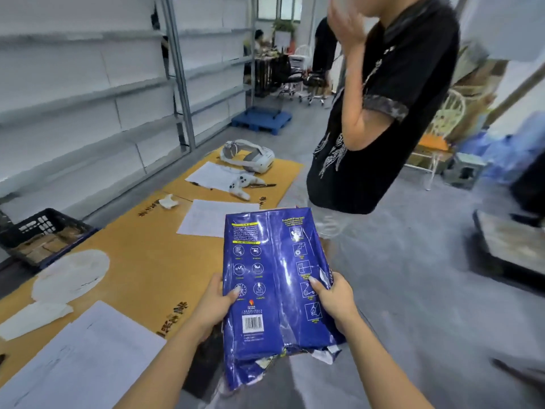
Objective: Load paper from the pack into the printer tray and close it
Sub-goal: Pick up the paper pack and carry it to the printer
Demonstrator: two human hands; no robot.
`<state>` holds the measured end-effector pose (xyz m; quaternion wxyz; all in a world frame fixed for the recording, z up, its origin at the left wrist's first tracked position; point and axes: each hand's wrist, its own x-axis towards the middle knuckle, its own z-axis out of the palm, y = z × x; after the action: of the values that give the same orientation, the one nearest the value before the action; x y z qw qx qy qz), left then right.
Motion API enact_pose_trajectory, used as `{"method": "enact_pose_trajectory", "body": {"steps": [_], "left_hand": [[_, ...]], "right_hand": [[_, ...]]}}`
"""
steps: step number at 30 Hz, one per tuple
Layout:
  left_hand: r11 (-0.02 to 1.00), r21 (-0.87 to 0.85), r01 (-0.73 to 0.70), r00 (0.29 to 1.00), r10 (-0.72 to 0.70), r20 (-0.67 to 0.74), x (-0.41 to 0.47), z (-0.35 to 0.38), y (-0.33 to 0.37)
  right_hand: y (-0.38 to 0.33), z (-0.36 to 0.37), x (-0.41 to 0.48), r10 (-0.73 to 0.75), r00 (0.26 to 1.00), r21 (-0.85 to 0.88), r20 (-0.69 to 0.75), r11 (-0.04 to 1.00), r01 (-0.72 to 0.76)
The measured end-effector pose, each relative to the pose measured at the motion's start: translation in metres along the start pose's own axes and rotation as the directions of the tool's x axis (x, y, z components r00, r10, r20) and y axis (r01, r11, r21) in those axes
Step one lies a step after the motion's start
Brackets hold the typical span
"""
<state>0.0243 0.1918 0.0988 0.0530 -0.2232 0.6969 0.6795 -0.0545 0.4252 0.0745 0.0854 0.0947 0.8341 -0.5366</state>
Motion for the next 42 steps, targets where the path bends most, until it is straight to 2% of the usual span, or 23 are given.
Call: {"method": "enact_pose_trajectory", "body": {"steps": [5, 10, 17, 20, 22, 26, 29, 34, 38, 42], "left_hand": [[0.993, 0.1, -0.057, 0.989, 0.042, 0.141, -0.043, 0.081, -0.004], [0.979, 0.125, -0.159, 0.946, 0.115, 0.305, -0.071, 0.161, 0.006], [0.966, 0.112, -0.235, 0.827, 0.138, 0.545, -0.089, 0.266, 0.018], [0.961, 0.106, -0.254, 0.722, 0.116, 0.682, -0.103, 0.307, 0.026], [0.959, 0.107, -0.264, 0.666, 0.101, 0.739, -0.112, 0.328, 0.028], [0.954, 0.11, -0.28, 0.496, 0.045, 0.867, -0.145, 0.374, 0.026], [0.948, 0.107, -0.301, 0.339, 0.001, 0.941, -0.185, 0.402, 0.018], [0.913, 0.045, -0.405, 0.116, 0.002, 0.993, -0.256, 0.434, -0.005], [0.91, 0.046, -0.412, -0.046, -0.071, 0.996, -0.328, 0.442, -0.032], [0.917, 0.054, -0.394, -0.166, -0.129, 0.978, -0.409, 0.44, -0.065]], "right_hand": [[0.052, -0.088, -0.063, 0.06, 0.984, 0.119, -0.167, 0.992, -0.04], [0.085, -0.167, -0.115, 0.147, 0.927, 0.203, -0.345, 0.976, -0.08], [0.116, -0.251, -0.181, 0.268, 0.742, 0.306, -0.614, 0.948, -0.088], [0.127, -0.272, -0.213, 0.332, 0.619, 0.374, -0.712, 0.925, -0.066], [0.132, -0.282, -0.231, 0.354, 0.562, 0.385, -0.748, 0.92, -0.067], [0.142, -0.298, -0.286, 0.436, 0.359, 0.445, -0.825, 0.893, -0.062], [0.149, -0.302, -0.337, 0.483, 0.203, 0.49, -0.852, 0.872, -0.019], [0.162, -0.294, -0.431, 0.514, -0.042, 0.514, -0.857, 0.858, 0.028], [0.178, -0.278, -0.511, 0.541, -0.179, 0.54, -0.822, 0.839, 0.059], [0.194, -0.259, -0.593, 0.546, -0.301, 0.544, -0.782, 0.833, 0.097]]}}
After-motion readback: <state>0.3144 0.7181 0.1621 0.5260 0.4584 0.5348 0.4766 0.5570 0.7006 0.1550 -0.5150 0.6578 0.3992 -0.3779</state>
